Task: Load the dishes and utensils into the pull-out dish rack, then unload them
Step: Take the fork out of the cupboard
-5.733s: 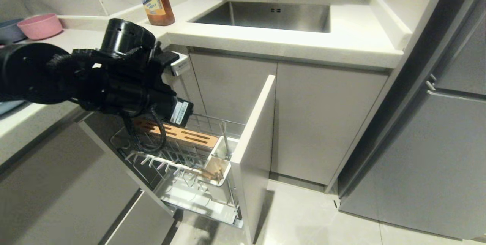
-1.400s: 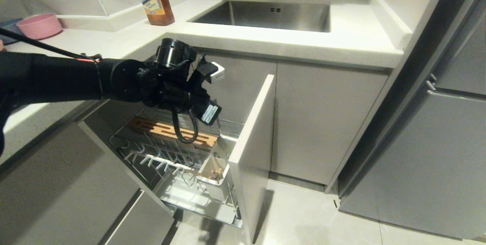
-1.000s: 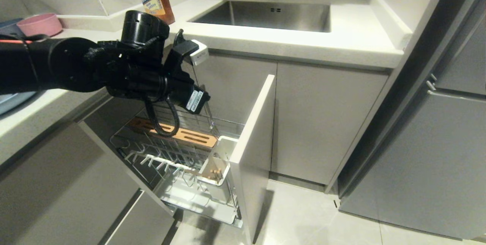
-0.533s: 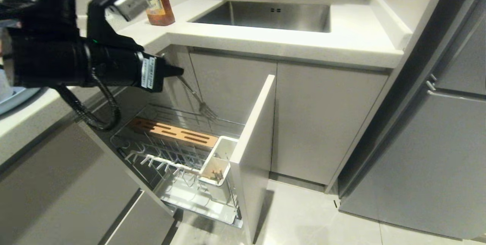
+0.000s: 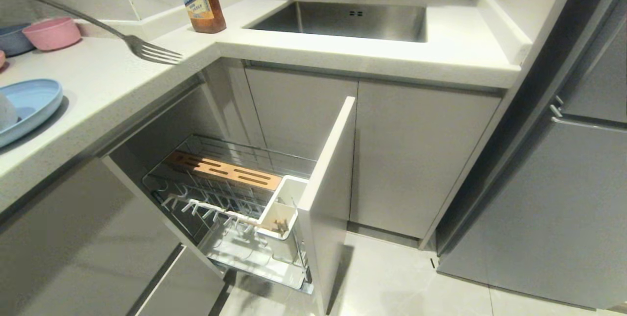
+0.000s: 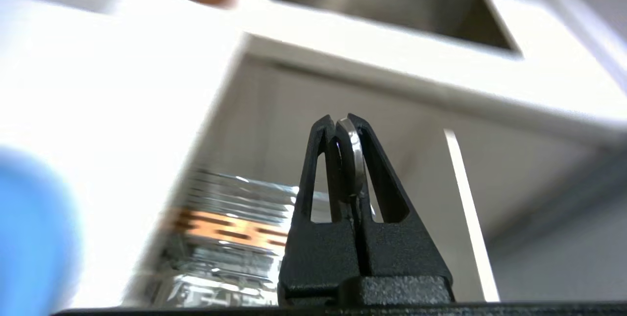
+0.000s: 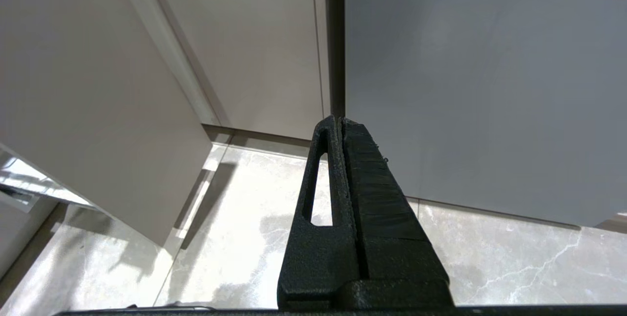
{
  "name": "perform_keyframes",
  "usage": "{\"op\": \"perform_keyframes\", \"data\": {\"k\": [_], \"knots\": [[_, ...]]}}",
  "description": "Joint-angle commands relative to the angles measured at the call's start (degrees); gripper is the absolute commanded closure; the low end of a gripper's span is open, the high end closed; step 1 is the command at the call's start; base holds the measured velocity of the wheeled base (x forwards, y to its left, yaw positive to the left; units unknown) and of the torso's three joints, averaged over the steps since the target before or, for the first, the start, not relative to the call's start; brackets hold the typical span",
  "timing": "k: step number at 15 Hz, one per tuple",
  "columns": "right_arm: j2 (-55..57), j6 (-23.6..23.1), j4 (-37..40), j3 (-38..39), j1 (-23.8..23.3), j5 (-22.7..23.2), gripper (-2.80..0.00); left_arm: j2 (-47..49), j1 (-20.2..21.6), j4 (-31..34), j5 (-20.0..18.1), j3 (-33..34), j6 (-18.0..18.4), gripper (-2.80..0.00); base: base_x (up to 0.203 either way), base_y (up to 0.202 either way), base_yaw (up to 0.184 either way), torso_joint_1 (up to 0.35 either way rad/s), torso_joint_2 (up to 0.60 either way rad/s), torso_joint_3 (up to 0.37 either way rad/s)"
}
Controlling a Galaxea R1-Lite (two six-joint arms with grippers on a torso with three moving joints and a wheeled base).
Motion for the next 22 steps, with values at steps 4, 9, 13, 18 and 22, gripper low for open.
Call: {"op": "perform_keyframes", "data": {"k": [4, 9, 13, 18, 22], "knots": [[0.0, 0.0, 0.0, 0.0, 0.0, 0.0, 0.00, -8.9, 19.1, -3.2, 0.7, 1.0, -9.5, 0.00, 0.000, 0.000, 0.000, 0.000, 0.00, 0.000], [0.0, 0.0, 0.0, 0.0, 0.0, 0.0, 0.00, -9.0, 35.9, -14.3, 6.4, 6.9, -15.8, 0.00, 0.000, 0.000, 0.000, 0.000, 0.00, 0.000], [0.0, 0.0, 0.0, 0.0, 0.0, 0.0, 0.00, -1.7, 40.4, -15.2, 7.2, 6.1, -21.1, 0.00, 0.000, 0.000, 0.000, 0.000, 0.00, 0.000], [0.0, 0.0, 0.0, 0.0, 0.0, 0.0, 0.00, 7.4, 45.1, -9.8, 4.6, -1.9, -26.7, 0.00, 0.000, 0.000, 0.000, 0.000, 0.00, 0.000], [0.0, 0.0, 0.0, 0.0, 0.0, 0.0, 0.00, 11.3, 50.3, -4.7, -6.9, -4.6, -29.0, 0.00, 0.000, 0.000, 0.000, 0.000, 0.00, 0.000]]}}
